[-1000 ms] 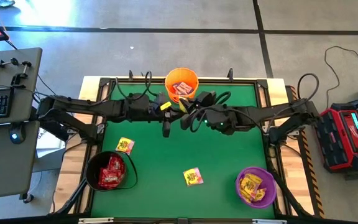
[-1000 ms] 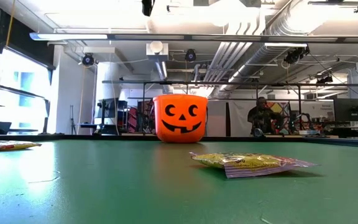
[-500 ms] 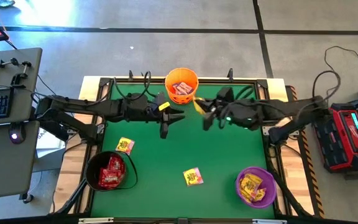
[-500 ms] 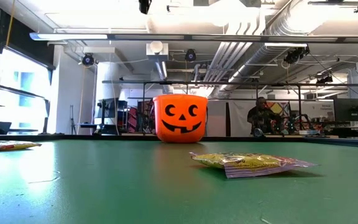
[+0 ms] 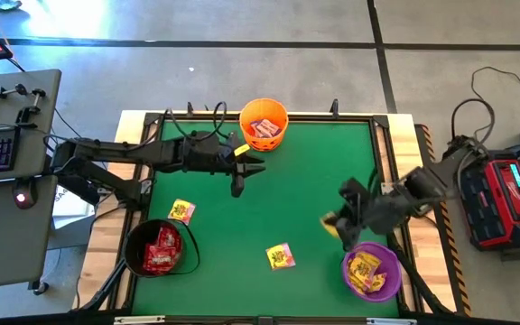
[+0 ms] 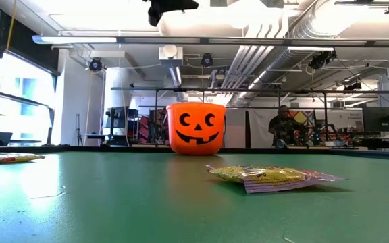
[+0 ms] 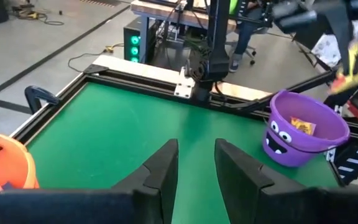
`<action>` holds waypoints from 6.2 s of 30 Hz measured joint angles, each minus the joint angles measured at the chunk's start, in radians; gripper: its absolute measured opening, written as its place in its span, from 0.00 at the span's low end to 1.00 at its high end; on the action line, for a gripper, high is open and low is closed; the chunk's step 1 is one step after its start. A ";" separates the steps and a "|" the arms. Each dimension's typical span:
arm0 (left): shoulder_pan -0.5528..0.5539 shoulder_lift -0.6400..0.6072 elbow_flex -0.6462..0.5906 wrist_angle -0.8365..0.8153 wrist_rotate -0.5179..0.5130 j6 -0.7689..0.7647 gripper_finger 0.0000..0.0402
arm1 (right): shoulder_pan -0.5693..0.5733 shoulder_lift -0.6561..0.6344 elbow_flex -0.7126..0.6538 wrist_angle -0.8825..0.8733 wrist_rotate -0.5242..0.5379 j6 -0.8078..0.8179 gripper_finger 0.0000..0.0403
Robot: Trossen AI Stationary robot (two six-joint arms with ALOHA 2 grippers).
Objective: Sort candy by brand, put in halloween buckets
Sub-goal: Put the yellow candy into the purple bucket
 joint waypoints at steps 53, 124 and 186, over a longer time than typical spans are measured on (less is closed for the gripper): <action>0.054 0.001 -0.001 -0.037 0.162 0.018 0.23 | 0.242 0.336 -0.152 -0.361 -0.502 0.771 0.00; 0.127 0.001 -0.005 -0.370 0.099 -0.032 0.13 | -0.089 0.601 -0.417 0.732 -0.247 -0.932 0.49; 0.148 0.001 -0.005 -0.498 0.042 -0.061 0.13 | 0.585 0.025 -0.308 -0.171 -0.342 0.483 0.00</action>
